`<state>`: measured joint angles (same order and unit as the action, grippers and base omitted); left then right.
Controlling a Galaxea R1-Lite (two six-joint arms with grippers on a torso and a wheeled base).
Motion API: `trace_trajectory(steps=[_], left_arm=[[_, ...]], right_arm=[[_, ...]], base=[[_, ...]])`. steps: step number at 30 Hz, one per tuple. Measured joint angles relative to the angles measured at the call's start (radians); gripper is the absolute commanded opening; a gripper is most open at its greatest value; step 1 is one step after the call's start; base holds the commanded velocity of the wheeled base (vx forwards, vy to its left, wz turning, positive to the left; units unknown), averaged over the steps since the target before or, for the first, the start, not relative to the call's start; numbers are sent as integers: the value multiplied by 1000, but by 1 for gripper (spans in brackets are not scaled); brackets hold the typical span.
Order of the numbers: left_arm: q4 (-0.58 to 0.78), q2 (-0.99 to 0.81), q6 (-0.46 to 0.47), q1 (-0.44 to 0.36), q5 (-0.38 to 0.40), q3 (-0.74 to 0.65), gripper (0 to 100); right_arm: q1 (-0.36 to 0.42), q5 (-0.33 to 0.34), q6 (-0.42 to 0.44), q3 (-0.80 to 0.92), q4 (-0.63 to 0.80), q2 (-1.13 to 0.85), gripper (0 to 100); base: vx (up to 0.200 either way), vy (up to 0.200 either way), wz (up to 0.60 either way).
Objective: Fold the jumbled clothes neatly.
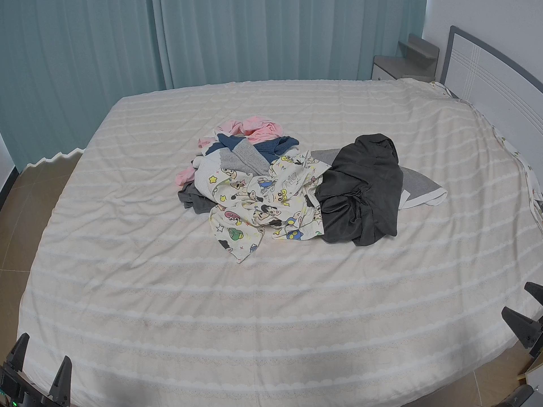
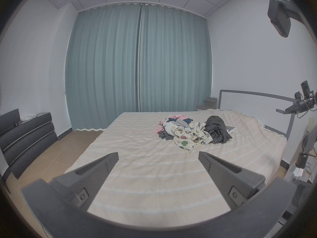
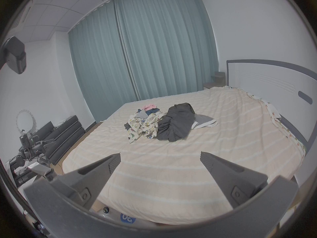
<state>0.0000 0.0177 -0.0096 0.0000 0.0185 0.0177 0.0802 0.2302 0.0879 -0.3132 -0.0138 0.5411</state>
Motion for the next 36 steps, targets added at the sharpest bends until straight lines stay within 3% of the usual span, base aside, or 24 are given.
trace_trajectory(steps=[8, 25, 36], left_arm=[[0, 0, -2, 0, 0, 0, 100], [0, 0, -9, 0, 0, 0, 100], [0, 0, -14, 0, -1, 0, 100]], right_arm=[[63, 0, 165, -94, -103, 216, 100], [274, -27, 533, -528, -318, 1017, 100], [370, -130, 694, -931, -420, 1554, 100]], base=[[0, 0, 0], [0, 0, 0], [0, 0, 0]])
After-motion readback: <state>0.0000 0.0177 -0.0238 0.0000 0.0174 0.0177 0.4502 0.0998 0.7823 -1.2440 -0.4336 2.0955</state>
